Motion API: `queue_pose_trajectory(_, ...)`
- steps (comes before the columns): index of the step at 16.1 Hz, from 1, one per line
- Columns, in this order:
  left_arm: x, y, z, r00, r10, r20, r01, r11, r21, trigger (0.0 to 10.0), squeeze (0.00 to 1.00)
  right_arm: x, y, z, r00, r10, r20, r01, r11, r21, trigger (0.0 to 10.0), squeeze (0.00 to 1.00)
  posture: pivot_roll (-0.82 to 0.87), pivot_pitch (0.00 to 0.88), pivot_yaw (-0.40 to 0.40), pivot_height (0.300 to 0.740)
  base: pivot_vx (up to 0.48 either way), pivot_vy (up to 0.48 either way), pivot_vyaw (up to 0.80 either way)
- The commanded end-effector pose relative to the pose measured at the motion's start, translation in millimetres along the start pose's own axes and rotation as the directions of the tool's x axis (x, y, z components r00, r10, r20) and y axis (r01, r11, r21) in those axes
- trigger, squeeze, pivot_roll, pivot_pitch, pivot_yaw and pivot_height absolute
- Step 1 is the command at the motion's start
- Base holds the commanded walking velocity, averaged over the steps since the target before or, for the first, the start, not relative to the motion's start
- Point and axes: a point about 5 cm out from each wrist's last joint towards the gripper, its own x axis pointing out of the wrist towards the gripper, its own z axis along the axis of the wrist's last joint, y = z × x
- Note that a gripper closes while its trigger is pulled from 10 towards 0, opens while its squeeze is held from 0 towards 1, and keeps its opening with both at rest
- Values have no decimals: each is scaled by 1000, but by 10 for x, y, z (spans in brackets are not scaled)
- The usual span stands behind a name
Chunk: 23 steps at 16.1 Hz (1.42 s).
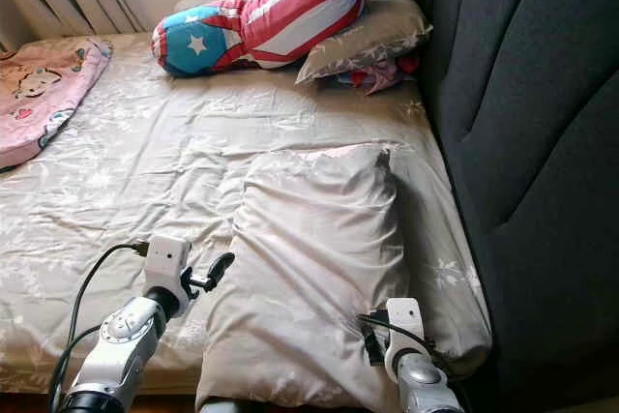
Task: Clean up the room
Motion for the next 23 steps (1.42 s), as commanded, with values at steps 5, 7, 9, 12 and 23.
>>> queue_pose_trajectory(5, -21, 12, 18, 1000, 11, -3, -11, 1000, 0, 10000, 0, -33, 181, -296, 986, 113, -121, -91, 980, 174, 10000, 0, 96, 141, 77, 657, 0, 0, 0)
queue_pose_trajectory(7, -4, -2, 70, 1000, 14, 16, -14, 1000, -14, 10000, 0, -26, 492, -154, 949, 315, -13, -283, 868, 409, 10000, 0, 94, 138, 78, 657, 0, 0, 0)
queue_pose_trajectory(9, -1, 4, 75, 1000, 15, 17, -14, 1000, -14, 10000, 0, -26, 487, -155, 950, 313, -13, -280, 867, 412, 10000, 0, 93, 133, 78, 657, 0, 0, 0)
queue_pose_trajectory(12, 1, 4, 81, 1000, 14, 18, -13, 1000, -15, 10000, 0, -26, 484, -153, 948, 319, -9, -286, 863, 417, 10000, 0, 92, 130, 79, 657, 0, 0, 0)
queue_pose_trajectory(23, -2, 21, 86, 999, 29, 14, -28, 999, -40, 10000, 0, -65, 591, -269, 911, 408, -56, -371, 872, 319, 0, 0, 93, 121, 79, 657, 0, 0, 0)
